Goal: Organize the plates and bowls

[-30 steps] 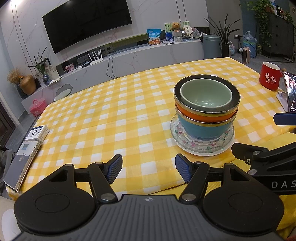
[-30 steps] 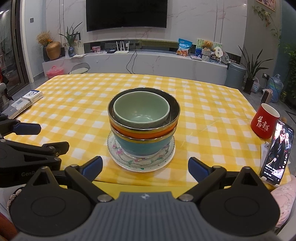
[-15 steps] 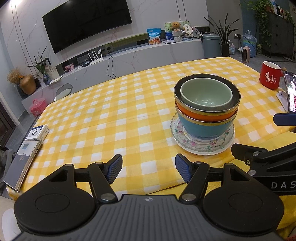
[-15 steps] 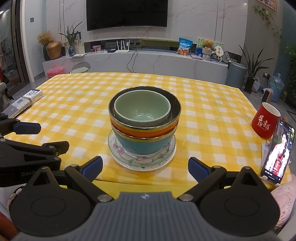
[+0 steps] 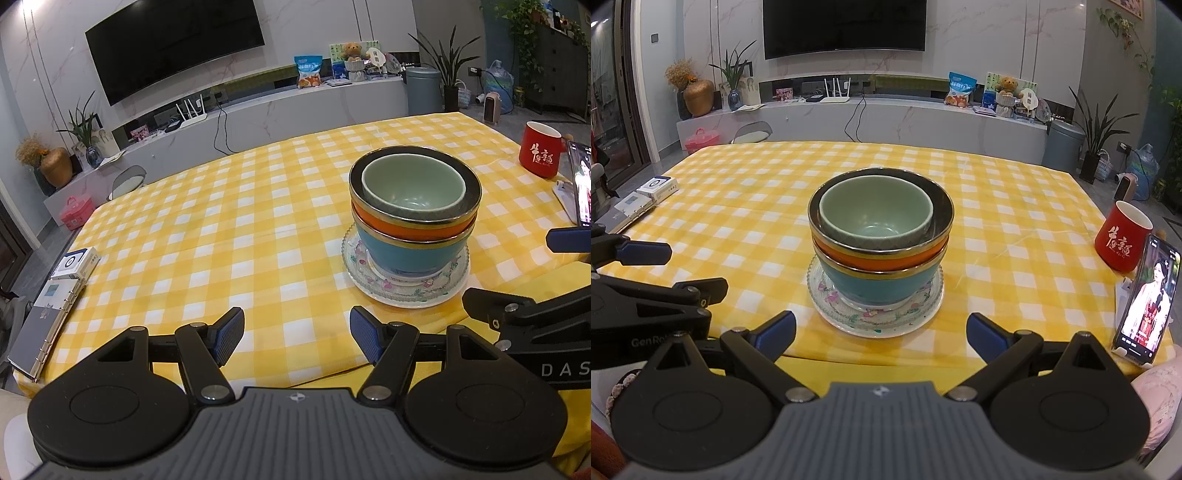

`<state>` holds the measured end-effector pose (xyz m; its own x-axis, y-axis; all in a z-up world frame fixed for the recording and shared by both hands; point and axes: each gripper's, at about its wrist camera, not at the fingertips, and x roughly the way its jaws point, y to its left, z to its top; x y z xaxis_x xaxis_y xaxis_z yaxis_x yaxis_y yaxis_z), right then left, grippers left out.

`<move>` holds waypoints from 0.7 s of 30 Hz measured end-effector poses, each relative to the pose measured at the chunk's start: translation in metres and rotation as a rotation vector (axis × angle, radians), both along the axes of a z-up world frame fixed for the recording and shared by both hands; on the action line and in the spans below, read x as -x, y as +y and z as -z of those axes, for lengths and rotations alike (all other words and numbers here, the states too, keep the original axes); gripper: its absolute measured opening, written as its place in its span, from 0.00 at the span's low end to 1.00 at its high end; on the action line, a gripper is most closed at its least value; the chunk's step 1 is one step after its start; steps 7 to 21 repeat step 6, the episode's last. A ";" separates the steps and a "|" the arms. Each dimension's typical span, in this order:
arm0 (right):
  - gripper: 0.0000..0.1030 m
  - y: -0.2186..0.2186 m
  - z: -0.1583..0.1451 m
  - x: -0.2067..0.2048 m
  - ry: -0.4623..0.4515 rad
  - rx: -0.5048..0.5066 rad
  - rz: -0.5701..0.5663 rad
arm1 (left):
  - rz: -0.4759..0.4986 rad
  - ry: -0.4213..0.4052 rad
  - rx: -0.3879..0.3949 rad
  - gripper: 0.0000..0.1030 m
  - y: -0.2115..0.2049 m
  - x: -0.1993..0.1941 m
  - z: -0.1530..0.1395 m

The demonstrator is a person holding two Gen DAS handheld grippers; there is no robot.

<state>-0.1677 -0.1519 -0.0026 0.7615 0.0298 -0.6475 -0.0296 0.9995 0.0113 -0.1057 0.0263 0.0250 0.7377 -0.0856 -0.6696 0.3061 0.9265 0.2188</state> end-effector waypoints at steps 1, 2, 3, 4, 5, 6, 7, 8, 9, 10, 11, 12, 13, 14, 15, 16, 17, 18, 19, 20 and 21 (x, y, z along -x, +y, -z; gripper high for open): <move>0.94 0.000 0.000 0.000 0.000 0.000 0.000 | 0.003 0.000 0.000 0.75 0.001 0.000 0.000; 0.94 0.000 0.000 0.000 0.000 0.000 0.000 | 0.004 -0.001 0.000 0.75 0.001 0.000 0.000; 0.94 0.000 0.000 0.000 0.001 0.000 0.000 | 0.004 -0.002 0.000 0.75 0.002 0.000 0.000; 0.94 0.000 0.000 0.000 0.001 0.000 0.000 | 0.005 -0.002 0.001 0.75 0.002 0.000 0.000; 0.94 0.000 0.000 0.000 0.001 0.000 0.001 | 0.005 -0.001 0.001 0.75 0.002 0.000 0.000; 0.94 0.000 0.000 0.000 0.001 0.000 0.001 | 0.005 -0.001 0.001 0.75 0.002 0.000 0.000; 0.94 0.000 0.000 0.000 0.001 0.000 0.001 | 0.005 -0.001 0.001 0.75 0.002 0.000 0.000; 0.94 0.000 0.000 0.000 0.001 0.000 0.001 | 0.005 -0.001 0.001 0.75 0.002 0.000 0.000; 0.94 0.000 0.000 0.000 0.001 0.000 0.001 | 0.005 -0.001 0.001 0.75 0.002 0.000 0.000; 0.94 0.000 0.000 0.000 0.001 0.000 0.001 | 0.005 -0.001 0.001 0.75 0.002 0.000 0.000; 0.94 0.000 0.000 0.000 0.001 0.000 0.001 | 0.005 -0.001 0.001 0.75 0.002 0.000 0.000; 0.94 0.000 0.000 0.000 0.001 0.000 0.001 | 0.005 -0.001 0.001 0.75 0.002 0.000 0.000; 0.94 0.000 0.000 0.000 0.001 0.000 0.001 | 0.005 -0.001 0.001 0.75 0.002 0.000 0.000; 0.94 0.000 0.000 0.000 0.001 0.000 0.001 | 0.005 -0.001 0.001 0.75 0.002 0.000 0.000; 0.94 0.000 0.000 0.000 0.001 0.000 0.001 | 0.005 -0.001 0.001 0.75 0.002 0.000 0.000; 0.94 0.000 0.000 0.000 0.001 0.000 0.001 | 0.005 -0.001 0.001 0.75 0.002 0.000 0.000; 0.94 0.000 0.000 0.000 0.001 0.000 0.001 | 0.005 -0.001 0.001 0.75 0.002 0.000 0.000; 0.94 0.000 0.000 0.000 0.001 0.000 0.001 | 0.005 -0.001 0.001 0.75 0.002 0.000 0.000; 0.94 0.000 0.000 0.000 0.001 0.000 0.001 | 0.005 -0.001 0.001 0.75 0.002 0.000 0.000; 0.94 0.000 0.000 0.000 0.001 0.000 0.001 | 0.005 -0.001 0.001 0.75 0.002 0.000 0.000; 0.94 0.000 0.000 0.000 0.001 0.000 0.001 | 0.005 -0.001 0.001 0.75 0.002 0.000 0.000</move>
